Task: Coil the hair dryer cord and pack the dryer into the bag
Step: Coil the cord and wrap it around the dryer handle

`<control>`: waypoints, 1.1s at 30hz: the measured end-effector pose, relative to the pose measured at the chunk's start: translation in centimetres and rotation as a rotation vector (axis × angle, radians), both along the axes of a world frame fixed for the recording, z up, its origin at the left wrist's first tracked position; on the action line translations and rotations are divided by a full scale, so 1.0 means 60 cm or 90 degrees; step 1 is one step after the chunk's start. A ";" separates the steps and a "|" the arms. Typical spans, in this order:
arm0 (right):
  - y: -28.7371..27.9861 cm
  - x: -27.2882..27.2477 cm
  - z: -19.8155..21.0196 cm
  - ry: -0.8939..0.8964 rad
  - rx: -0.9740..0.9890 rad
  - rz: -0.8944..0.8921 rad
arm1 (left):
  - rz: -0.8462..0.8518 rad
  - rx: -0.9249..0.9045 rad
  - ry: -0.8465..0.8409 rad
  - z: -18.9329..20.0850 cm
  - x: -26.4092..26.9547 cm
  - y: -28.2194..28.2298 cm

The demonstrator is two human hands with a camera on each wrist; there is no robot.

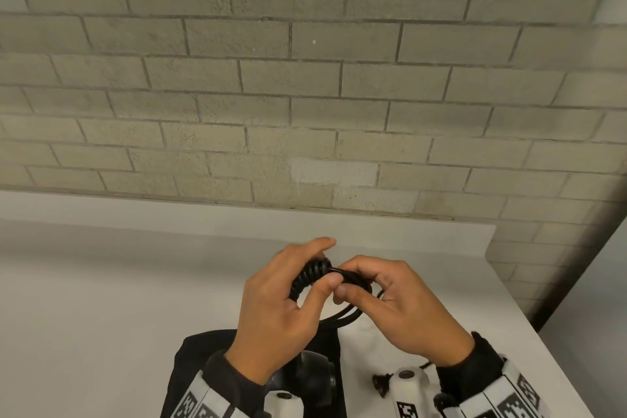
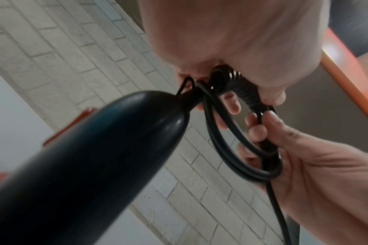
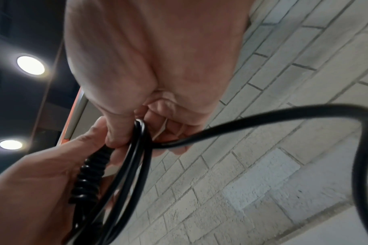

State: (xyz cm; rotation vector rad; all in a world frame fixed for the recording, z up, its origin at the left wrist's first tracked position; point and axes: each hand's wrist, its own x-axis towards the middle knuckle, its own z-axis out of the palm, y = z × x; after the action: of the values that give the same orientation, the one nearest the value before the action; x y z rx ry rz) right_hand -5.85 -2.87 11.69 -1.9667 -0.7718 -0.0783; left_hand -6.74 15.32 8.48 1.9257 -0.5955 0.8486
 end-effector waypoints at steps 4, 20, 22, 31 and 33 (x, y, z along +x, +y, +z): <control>-0.002 0.004 0.004 -0.004 -0.001 0.013 | -0.027 0.020 -0.003 -0.005 0.003 -0.008; 0.005 0.018 0.014 0.169 0.160 0.048 | -0.027 -0.143 0.045 -0.020 0.012 -0.023; 0.011 0.017 0.007 0.178 0.202 0.013 | -0.024 -0.194 0.071 -0.021 0.011 -0.030; 0.047 -0.009 -0.057 -0.478 -0.089 -0.432 | 0.037 -0.250 0.066 -0.012 0.013 -0.051; 0.059 -0.017 -0.063 -0.422 -0.150 -0.439 | 0.060 -0.253 0.054 -0.011 0.013 -0.055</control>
State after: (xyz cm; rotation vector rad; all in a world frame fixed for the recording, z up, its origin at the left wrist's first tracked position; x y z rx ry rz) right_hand -6.88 0.65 7.92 -2.3784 -0.4728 -1.1368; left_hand -5.93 12.03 7.80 1.6252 -0.2614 0.8660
